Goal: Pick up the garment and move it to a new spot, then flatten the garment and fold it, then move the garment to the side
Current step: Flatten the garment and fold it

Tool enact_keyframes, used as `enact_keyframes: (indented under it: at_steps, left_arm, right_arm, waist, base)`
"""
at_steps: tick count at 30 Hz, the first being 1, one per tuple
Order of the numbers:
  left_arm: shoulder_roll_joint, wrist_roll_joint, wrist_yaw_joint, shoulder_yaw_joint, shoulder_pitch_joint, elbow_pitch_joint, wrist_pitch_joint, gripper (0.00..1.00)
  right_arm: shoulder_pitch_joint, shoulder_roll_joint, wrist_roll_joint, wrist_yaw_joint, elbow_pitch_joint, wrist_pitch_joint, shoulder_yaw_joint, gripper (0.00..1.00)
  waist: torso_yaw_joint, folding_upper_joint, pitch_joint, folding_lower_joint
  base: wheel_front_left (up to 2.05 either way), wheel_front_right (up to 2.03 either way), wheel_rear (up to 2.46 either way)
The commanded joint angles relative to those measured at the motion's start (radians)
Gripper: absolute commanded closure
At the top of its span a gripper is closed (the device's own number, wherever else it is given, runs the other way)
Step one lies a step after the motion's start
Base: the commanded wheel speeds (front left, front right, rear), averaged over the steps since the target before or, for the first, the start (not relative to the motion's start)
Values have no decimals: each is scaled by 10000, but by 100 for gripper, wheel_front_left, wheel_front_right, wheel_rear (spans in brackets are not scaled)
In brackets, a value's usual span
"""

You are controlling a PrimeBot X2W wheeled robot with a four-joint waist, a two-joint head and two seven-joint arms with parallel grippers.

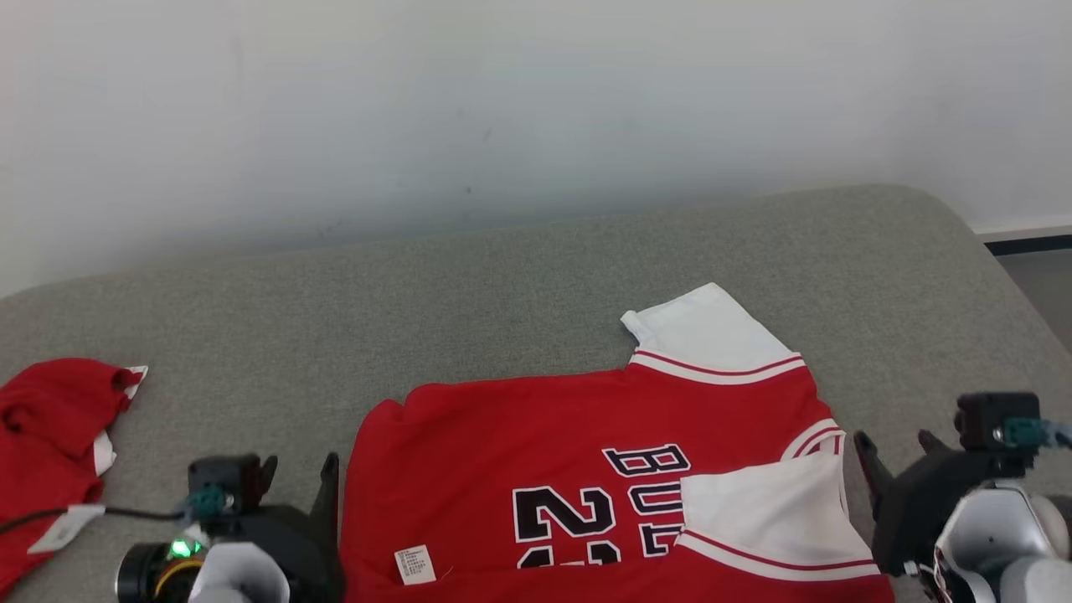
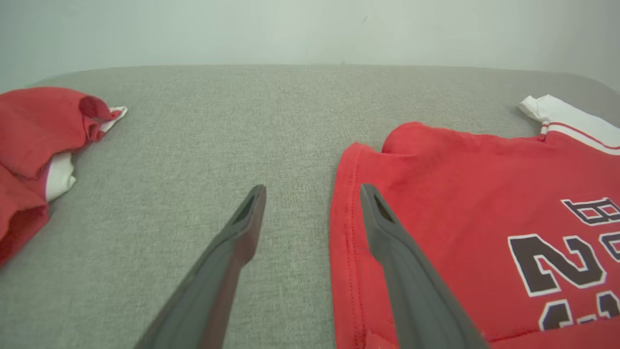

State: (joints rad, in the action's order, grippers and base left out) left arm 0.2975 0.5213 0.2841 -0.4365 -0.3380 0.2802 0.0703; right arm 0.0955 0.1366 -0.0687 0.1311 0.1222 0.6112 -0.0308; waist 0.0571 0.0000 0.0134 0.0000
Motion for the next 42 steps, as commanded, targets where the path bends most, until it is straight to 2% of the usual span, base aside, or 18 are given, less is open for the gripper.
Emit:
enact_keyframes:
  at_steps: [1,6,10,15,20,27,35,42]
  left_arm:
    - [-10,-62,-42,-56,-312,146,117,0]
    - [-26,-214,-299,-400,-1718,1368,1160,0]
    - [-8,-483,-708,-794,-2964,2357,1916,0]
    - [-259,-591,-1152,-1158,-4416,3497,2741,0]
    - [-437,-768,-1396,-1500,-5437,4333,3577,0]
    - [-639,-703,-1396,-1589,-5817,4740,3878,0]
    - [-597,-807,-966,-1565,-6044,4377,3674,0]
    - [-766,-304,-992,-1704,-5419,3415,4913,0]
  right_arm:
    - [230,109,-133,-6,-132,50,157,0]
    - [1782,563,-555,-4,-1100,71,958,0]
    - [3300,906,-871,-6,-2308,17,1589,0]
    - [4988,975,-1165,-4,-3430,-347,2265,0]
    - [5847,1084,-1285,-4,-4038,-795,2553,0]
    - [6085,1292,-1360,-4,-4617,-1189,2508,0]
    - [5835,1478,-1328,-4,-4974,-1358,2422,0]
    - [5495,1620,-1324,-4,-4954,-1232,2352,0]
  waist:
    - [128,0,-177,0]
    - [333,0,-691,0]
    - [495,0,-1247,0]
    - [606,0,-2073,0]
    - [629,0,-2728,0]
    - [530,0,-2828,0]
    - [302,0,-2426,0]
    - [150,0,-2044,0]
  base:
    - [0,0,0]
    - [0,0,0]
    - [0,0,0]
    - [0,0,0]
    - [0,0,0]
    - [0,0,0]
    - [0,0,0]
    - [0,0,0]
